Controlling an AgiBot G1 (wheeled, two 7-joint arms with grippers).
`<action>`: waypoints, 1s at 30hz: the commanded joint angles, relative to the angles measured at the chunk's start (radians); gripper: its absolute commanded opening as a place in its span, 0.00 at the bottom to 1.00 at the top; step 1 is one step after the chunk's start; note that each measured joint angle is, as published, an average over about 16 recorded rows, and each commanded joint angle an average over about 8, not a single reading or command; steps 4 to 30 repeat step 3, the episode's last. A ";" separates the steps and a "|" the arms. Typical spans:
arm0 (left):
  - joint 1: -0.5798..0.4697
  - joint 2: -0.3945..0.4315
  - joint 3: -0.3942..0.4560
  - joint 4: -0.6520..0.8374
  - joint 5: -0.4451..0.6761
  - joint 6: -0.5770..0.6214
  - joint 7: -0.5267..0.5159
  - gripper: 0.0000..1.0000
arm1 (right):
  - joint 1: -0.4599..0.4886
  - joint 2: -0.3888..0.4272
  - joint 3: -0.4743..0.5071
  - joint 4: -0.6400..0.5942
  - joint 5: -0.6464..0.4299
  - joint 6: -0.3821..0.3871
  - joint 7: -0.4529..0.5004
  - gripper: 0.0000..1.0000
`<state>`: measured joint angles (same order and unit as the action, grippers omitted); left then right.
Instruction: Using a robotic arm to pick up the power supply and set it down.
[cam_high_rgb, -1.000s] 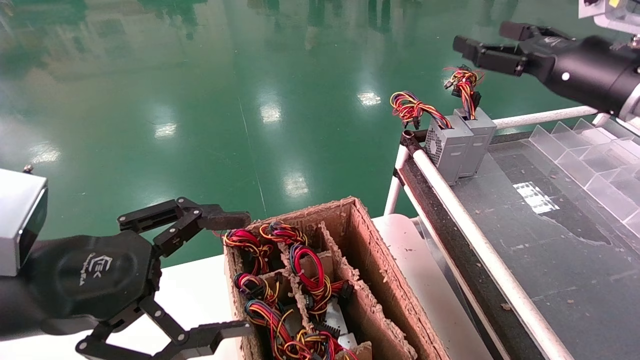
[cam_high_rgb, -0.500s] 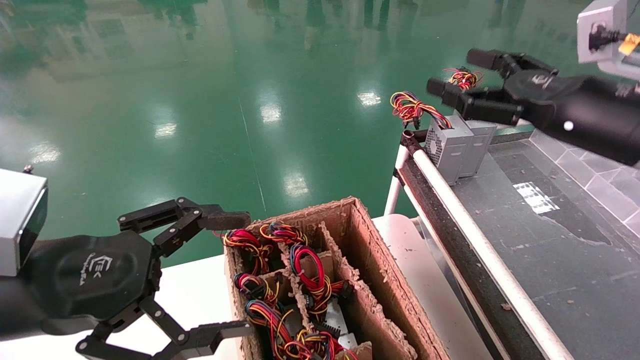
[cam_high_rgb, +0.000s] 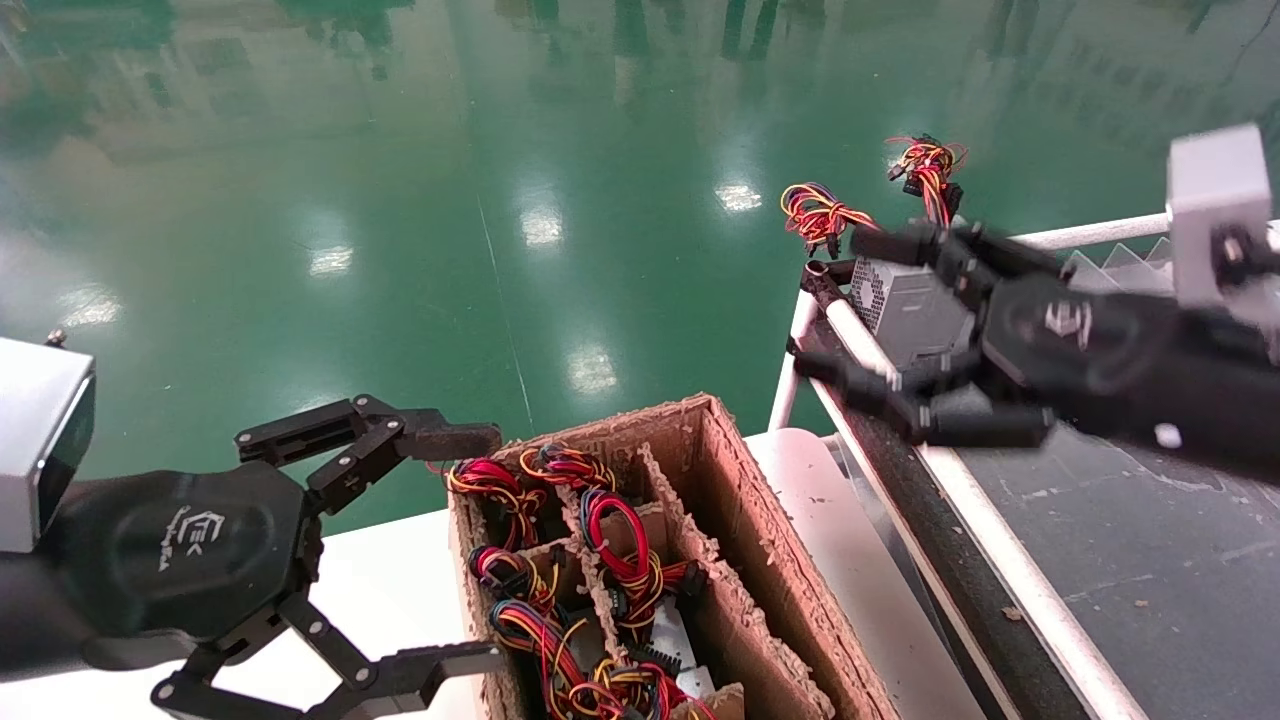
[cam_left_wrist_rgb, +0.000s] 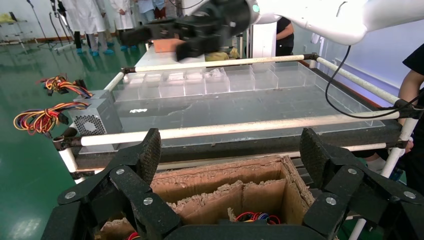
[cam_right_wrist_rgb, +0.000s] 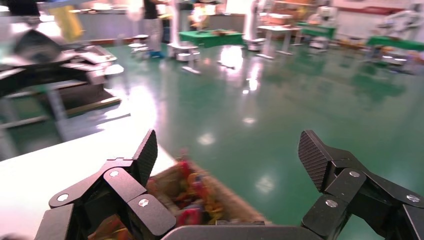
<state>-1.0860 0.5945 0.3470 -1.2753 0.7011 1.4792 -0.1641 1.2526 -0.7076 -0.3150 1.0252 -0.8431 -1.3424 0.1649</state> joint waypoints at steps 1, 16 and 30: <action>0.000 0.000 0.000 0.000 0.000 0.000 0.000 1.00 | -0.050 0.027 0.010 0.072 0.031 -0.043 0.006 1.00; 0.000 0.000 0.000 0.000 0.000 0.000 0.000 1.00 | -0.064 0.035 0.013 0.093 0.040 -0.055 0.008 1.00; 0.000 0.000 0.000 0.000 0.000 0.000 0.000 1.00 | -0.064 0.035 0.013 0.093 0.040 -0.055 0.008 1.00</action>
